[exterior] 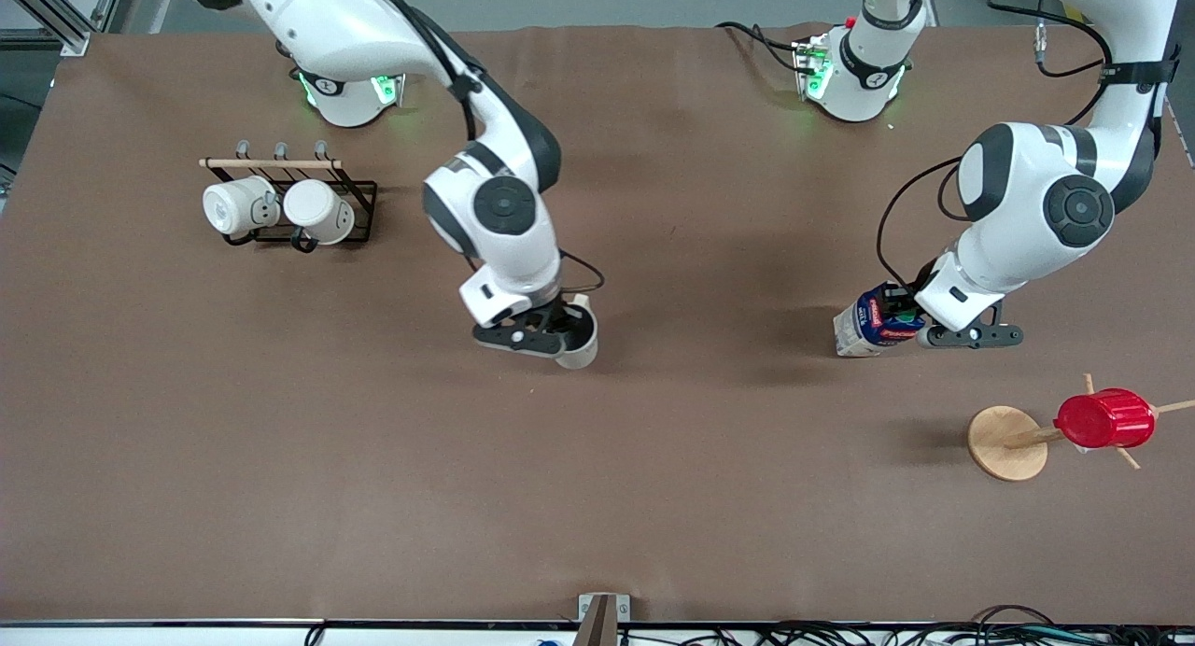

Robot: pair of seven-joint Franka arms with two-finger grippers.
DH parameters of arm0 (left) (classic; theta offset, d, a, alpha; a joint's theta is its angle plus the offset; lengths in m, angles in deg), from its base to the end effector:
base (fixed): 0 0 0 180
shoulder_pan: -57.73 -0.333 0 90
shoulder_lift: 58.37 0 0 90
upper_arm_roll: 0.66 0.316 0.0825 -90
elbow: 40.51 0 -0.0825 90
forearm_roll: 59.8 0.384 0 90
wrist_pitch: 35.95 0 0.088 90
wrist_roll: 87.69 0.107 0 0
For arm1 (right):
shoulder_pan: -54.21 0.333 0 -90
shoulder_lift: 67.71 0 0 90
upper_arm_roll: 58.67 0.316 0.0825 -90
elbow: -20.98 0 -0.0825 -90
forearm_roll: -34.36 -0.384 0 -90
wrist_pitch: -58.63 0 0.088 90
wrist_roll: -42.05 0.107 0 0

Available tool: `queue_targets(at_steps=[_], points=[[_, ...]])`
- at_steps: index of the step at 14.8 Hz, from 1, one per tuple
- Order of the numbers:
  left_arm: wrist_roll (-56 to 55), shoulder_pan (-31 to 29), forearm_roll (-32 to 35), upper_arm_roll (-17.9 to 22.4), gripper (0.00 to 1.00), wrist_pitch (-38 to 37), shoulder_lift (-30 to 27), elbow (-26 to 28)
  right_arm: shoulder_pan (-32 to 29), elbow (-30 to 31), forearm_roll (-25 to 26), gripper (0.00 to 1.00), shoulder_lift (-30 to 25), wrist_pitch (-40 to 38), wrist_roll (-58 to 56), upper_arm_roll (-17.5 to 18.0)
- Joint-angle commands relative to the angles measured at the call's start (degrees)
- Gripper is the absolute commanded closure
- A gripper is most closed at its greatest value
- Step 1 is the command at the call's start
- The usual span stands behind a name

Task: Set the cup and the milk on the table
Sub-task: 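Carry the mug and the carton toward the table middle with both grippers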

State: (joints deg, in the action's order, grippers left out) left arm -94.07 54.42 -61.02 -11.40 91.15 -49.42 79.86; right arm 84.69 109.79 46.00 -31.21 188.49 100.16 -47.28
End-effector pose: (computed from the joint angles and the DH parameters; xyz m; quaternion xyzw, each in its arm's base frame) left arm 0.5591 -0.0720 0.3440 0.9996 -0.0017 -0.0207 0.0205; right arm 0.5483 0.4546 0.2905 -0.9934 0.1017 -0.0480 0.0215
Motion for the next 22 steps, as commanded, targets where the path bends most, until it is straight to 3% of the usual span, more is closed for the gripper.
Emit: queue_targets(at_steps=[1,6,11,12,13,15,18,22], points=[[0.6,0.2,0.8,-0.5,0.79,-0.9,-0.1,-5.4,1.7,-2.0,1.8,1.0,2.2,1.4,2.0,-0.2],[-1.9,4.5,-0.1,-2.3,0.78,-3.6,2.6,-12.9,3.8,-1.4,2.6,0.99,3.3,1.5,1.6,-0.2],[-15.0,15.9,0.1,-2.9,0.78,-3.6,11.6,-22.3,4.2,-1.4,3.7,0.95,4.6,2.5,1.7,-0.2],[-17.7,18.1,0.3,-2.9,0.78,-3.6,12.8,-23.4,4.3,-1.4,3.7,0.87,4.7,2.9,1.7,-0.2],[-20.4,19.7,0.4,-2.9,0.78,-3.6,13.5,-23.7,4.3,-1.4,3.7,0.65,4.7,2.8,1.6,-0.2],[-24.0,22.8,0.7,-2.8,0.78,-3.6,14.0,-23.7,4.2,-1.6,3.7,0.0,4.4,2.5,2.0,-0.2],[-27.2,26.0,0.7,-2.8,0.78,-3.6,14.2,-23.6,3.2,-1.4,3.6,0.0,2.3,1.2,0.9,-0.2],[-28.6,28.1,0.9,-2.7,0.77,-3.5,15.0,-23.7,-0.1,-1.4,2.7,0.0,-5.7,-9.2,-3.0,-0.1]])
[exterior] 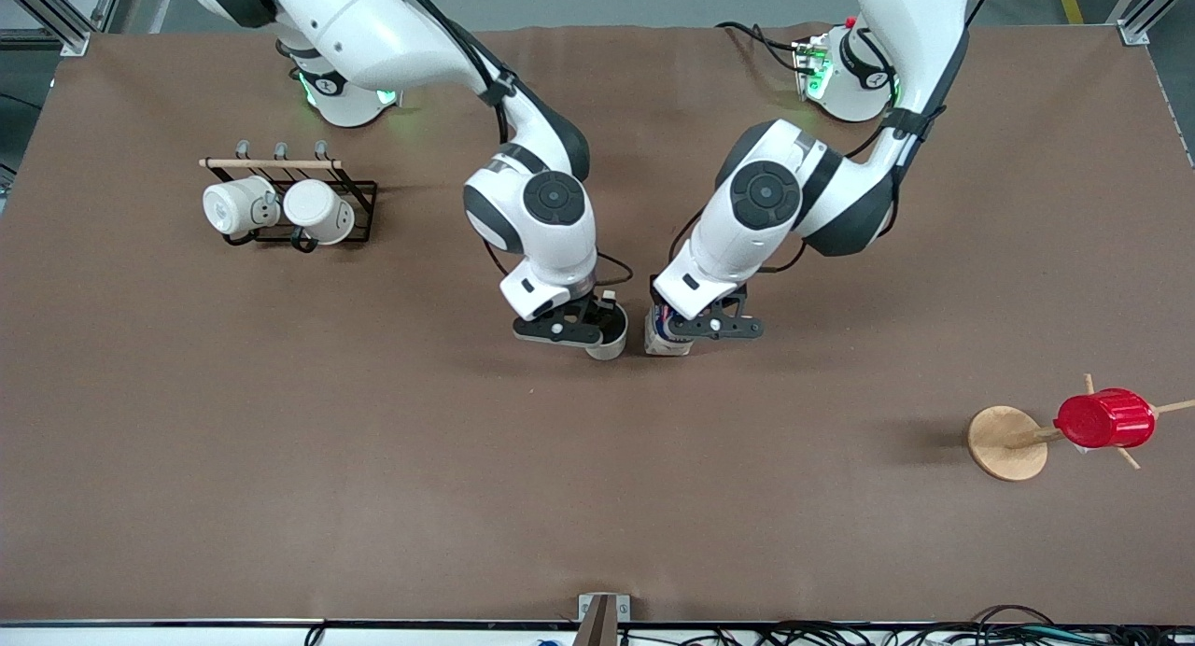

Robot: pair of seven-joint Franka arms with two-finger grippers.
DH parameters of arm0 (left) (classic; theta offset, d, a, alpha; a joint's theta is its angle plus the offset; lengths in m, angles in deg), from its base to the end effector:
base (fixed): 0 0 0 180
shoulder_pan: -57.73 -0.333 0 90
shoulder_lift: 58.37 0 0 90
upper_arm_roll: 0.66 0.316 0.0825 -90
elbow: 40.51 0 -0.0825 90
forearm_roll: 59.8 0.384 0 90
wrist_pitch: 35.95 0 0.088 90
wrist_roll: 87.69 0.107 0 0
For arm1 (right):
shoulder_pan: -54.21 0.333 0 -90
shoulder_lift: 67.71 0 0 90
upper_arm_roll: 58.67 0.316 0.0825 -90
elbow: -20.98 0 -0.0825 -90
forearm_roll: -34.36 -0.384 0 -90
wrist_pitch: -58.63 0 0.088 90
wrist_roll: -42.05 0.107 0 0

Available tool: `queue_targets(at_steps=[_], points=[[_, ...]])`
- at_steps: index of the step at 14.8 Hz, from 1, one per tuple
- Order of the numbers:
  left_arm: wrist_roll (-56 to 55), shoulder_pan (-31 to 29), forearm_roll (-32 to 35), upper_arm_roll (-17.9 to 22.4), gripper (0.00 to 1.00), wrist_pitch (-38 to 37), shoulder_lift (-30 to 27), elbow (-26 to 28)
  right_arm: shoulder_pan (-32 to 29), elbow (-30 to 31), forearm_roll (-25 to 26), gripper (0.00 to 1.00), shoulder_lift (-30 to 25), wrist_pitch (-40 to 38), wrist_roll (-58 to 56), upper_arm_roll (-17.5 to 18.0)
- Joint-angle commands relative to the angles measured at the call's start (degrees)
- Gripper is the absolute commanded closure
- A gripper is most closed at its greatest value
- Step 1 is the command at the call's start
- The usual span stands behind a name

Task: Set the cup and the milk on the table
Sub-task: 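Set the mug down, open the right gripper and withdraw it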

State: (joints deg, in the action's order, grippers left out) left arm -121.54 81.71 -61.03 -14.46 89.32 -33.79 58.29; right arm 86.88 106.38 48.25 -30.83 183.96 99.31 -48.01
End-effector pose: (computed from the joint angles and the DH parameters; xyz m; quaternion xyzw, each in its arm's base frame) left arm 0.5335 -0.3951 0.3469 0.9979 -0.0166 -0.0161 0.0603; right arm 0.5442 0.4695 0.3048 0.9956 -0.0745 0.0568 0.0037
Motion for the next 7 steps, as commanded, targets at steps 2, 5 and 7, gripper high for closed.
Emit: queue_targets(at_steps=[2,5,7], points=[[-1.0,0.9,1.6,0.4,0.77,-1.6,0.1,-2.6,-4.6,2.3,-0.1,0.0,-11.2,-10.8,-2.9,0.5],[-1.1,0.9,4.4,0.4,0.75,-1.6,1.6,-4.0,-10.1,2.4,-0.1,0.0,-18.2,-16.6,-5.0,0.4],[-1.0,1.3,5.4,0.4,0.73,-1.6,2.0,-4.6,-14.9,2.4,-0.1,0.0,-22.1,-19.0,-7.8,0.4]])
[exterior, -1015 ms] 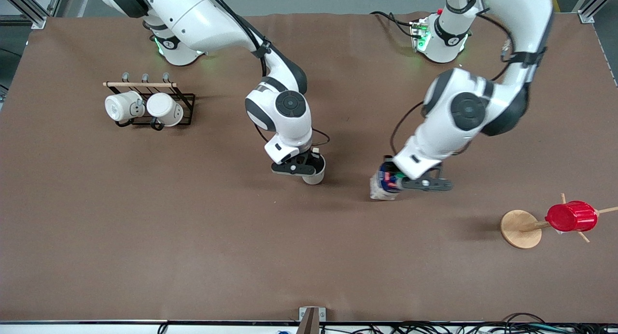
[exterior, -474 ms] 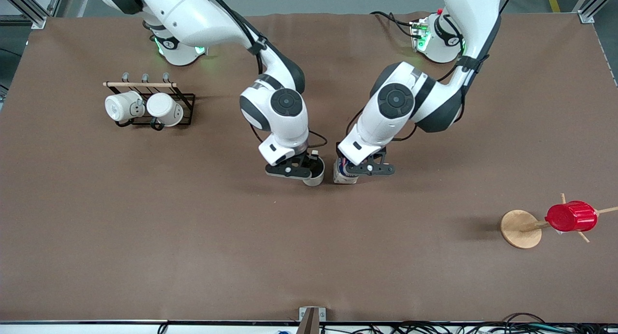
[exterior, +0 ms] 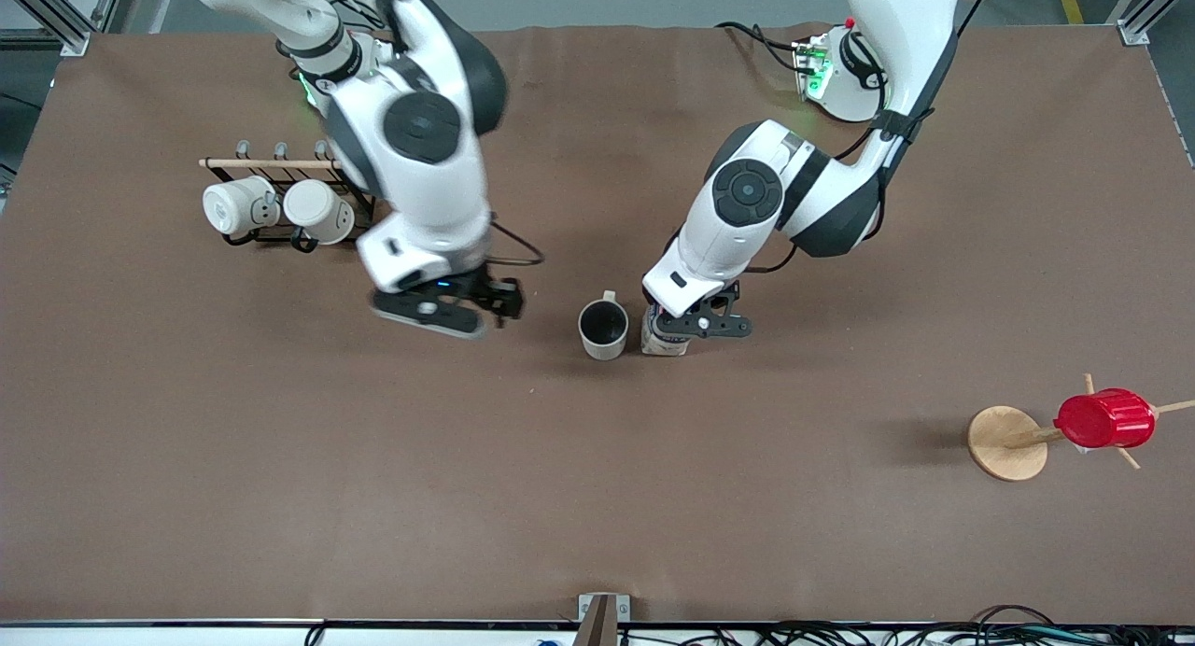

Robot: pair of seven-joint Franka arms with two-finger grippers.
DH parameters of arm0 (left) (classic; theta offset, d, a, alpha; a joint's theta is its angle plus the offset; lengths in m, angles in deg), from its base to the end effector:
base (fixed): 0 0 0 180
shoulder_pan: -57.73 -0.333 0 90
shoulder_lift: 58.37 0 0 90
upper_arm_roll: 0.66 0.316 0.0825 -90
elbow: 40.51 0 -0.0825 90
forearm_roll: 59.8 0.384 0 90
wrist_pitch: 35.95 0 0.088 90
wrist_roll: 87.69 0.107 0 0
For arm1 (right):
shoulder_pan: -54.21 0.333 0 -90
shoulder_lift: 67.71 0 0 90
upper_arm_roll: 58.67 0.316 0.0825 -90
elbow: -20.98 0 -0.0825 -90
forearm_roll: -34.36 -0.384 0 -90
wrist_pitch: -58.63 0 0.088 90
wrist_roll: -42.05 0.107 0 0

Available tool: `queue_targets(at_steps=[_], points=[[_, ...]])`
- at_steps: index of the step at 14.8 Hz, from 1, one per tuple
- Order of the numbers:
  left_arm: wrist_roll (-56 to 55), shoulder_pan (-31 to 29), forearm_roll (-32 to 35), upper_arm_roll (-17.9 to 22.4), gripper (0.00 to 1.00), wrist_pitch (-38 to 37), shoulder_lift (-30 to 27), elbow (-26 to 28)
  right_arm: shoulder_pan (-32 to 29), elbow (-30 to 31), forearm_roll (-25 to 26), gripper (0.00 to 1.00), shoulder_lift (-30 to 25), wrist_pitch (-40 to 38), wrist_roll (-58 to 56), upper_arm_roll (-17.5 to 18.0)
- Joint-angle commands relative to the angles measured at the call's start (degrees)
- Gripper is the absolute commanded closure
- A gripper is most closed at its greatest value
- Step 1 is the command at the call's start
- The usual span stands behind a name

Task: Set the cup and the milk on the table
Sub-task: 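Set the mug down, open the right gripper and withdraw it, then set the carton beside the mug, open the left gripper and lift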

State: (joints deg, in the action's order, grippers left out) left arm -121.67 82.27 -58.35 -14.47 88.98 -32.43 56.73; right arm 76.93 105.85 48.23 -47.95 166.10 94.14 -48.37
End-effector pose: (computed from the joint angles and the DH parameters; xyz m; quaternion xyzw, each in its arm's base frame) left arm 0.5364 -0.4017 0.3432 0.9984 -0.0323 -0.0069 0.0464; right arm 0.5801 0.3360 0.4870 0.9863 -0.1382 0.0787 0.0448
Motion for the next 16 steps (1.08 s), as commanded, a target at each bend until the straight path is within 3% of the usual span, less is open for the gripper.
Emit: queue_targets(at_steps=[1,4,6,7,8,9,14,16], points=[[-1.0,0.9,4.1,0.4,0.73,-1.3,0.6,-3.0,-7.7,2.9,-0.1,0.0,-6.7,-1.6,-5.3,0.8],[-1.1,0.9,4.4,0.4,0.72,-1.4,0.7,-2.8,-14.4,2.8,-0.2,0.0,-10.8,-2.8,-13.7,-0.5],[-1.1,1.1,4.5,0.4,0.69,-1.4,0.8,-2.5,-15.9,2.5,-1.6,0.0,-12.9,-2.9,-18.8,-4.7],[-1.3,1.1,4.4,0.3,0.51,-1.4,0.9,-2.5,-16.6,2.5,-4.7,0.0,-14.1,-3.6,-21.8,-8.1],[-2.5,1.1,4.5,0.3,0.22,-1.4,0.9,-2.5,-17.4,2.5,-7.8,0.0,-15.1,-4.9,-25.4,-10.6],[-2.8,1.2,4.6,0.3,0.03,-1.4,0.8,-2.5,-18.7,2.3,-10.1,0.0,-15.7,-6.6,-30.0,-12.2],[-2.3,-1.9,4.5,0.3,0.0,-3.1,-3.6,-2.6,-26.6,-2.0,-14.2,0.0,-16.6,-18.1,-45.9,-13.4],[0.2,-4.7,4.4,0.2,0.0,-6.5,-6.5,-2.2,-26.4,-1.6,-15.6,0.0,-17.0,-19.1,-53.0,-17.4]])
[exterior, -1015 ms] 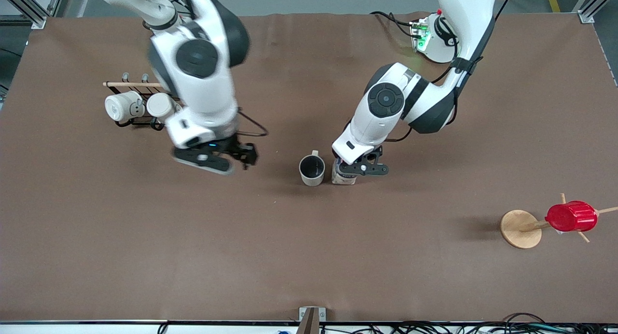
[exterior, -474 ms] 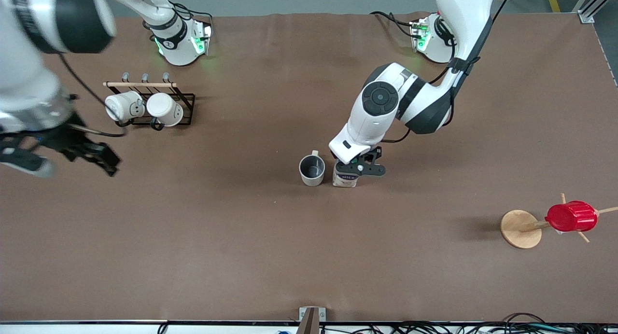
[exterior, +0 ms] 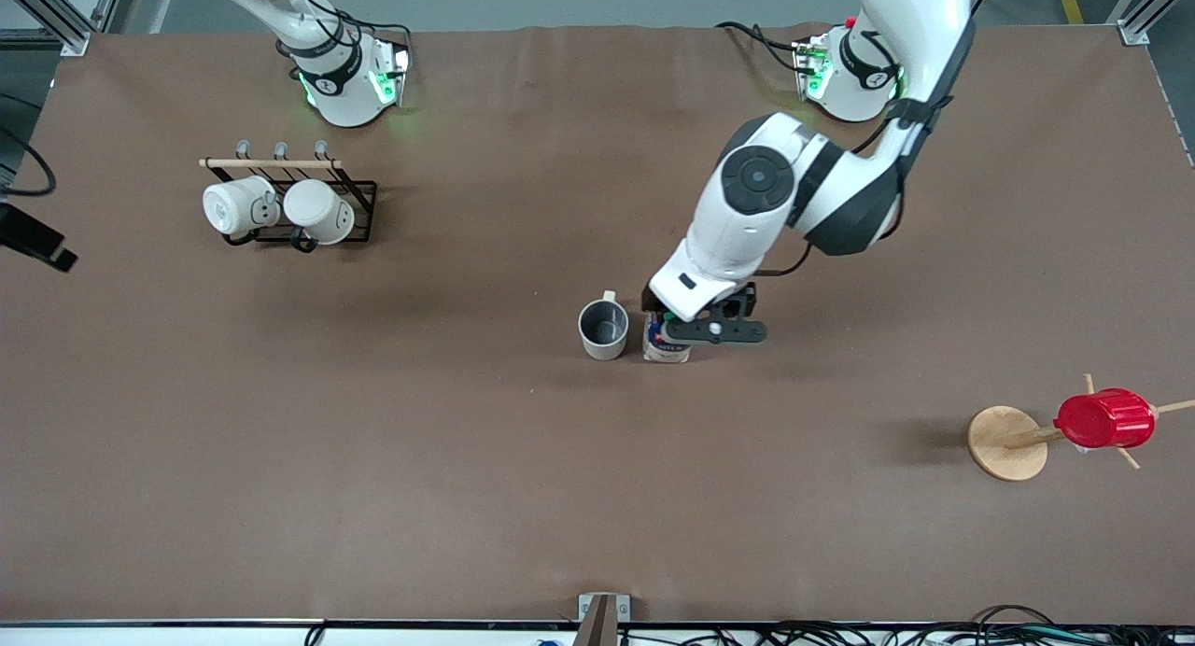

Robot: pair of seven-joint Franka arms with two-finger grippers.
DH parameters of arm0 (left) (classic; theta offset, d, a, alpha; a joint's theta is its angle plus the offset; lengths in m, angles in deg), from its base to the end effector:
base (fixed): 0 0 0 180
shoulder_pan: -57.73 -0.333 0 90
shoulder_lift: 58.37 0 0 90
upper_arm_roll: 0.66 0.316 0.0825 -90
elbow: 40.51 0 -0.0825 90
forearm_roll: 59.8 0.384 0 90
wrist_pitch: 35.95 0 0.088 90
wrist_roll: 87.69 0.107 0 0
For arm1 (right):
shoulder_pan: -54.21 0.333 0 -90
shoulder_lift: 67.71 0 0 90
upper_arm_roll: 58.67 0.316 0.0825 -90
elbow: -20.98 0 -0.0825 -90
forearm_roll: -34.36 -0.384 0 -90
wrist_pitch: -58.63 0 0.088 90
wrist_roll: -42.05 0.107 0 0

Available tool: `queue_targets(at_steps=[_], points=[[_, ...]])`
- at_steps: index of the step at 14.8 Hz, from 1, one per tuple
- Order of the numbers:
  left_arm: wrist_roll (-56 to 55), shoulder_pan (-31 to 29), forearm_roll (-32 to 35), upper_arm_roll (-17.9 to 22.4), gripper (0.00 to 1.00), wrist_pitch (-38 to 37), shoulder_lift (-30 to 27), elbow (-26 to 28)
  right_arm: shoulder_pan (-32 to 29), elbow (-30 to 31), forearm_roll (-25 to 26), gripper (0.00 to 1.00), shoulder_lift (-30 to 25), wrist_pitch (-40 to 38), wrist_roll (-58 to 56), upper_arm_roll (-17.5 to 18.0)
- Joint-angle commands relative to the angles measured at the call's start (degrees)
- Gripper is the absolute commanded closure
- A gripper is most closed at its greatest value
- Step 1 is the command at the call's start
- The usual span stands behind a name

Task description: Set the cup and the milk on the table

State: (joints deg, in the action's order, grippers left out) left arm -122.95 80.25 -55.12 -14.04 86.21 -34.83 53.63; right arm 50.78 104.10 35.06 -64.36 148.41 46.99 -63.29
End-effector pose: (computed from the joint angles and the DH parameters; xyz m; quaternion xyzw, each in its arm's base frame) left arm 0.5599 -0.3786 0.3909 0.9988 -0.0143 0.0306 0.0346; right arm 0.5674 -0.0800 0.6480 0.9931 -0.1131 0.0287 0.0092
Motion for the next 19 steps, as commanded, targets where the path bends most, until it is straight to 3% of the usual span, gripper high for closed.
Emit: queue_targets(at_steps=[1,6,10,16,19], points=[[4.0,-4.3,0.7,-0.3,0.0,-5.2,-5.4,1.1,-0.2,0.2,-3.7,0.0,-0.8,-1.6,-6.1,-2.9],[10.7,-10.7,-1.2,-0.7,0.0,-7.5,-12.7,4.9,0.1,0.5,-3.9,0.0,-1.1,-1.6,-5.9,-2.8],[18.1,-15.3,-4.2,-0.7,0.0,-12.5,-16.2,4.0,0.7,0.8,-3.9,0.0,-1.4,-1.6,-4.2,-2.8],[18.7,-16.7,-5.4,-0.1,0.0,-20.0,-16.8,-4.6,1.3,0.8,-3.8,0.0,-1.4,-1.9,-3.1,-2.6],[19.3,-17.2,-5.2,0.1,0.0,-22.2,-17.2,-5.3,1.3,0.9,-3.8,0.0,-1.3,-1.9,-2.1,-2.6]])
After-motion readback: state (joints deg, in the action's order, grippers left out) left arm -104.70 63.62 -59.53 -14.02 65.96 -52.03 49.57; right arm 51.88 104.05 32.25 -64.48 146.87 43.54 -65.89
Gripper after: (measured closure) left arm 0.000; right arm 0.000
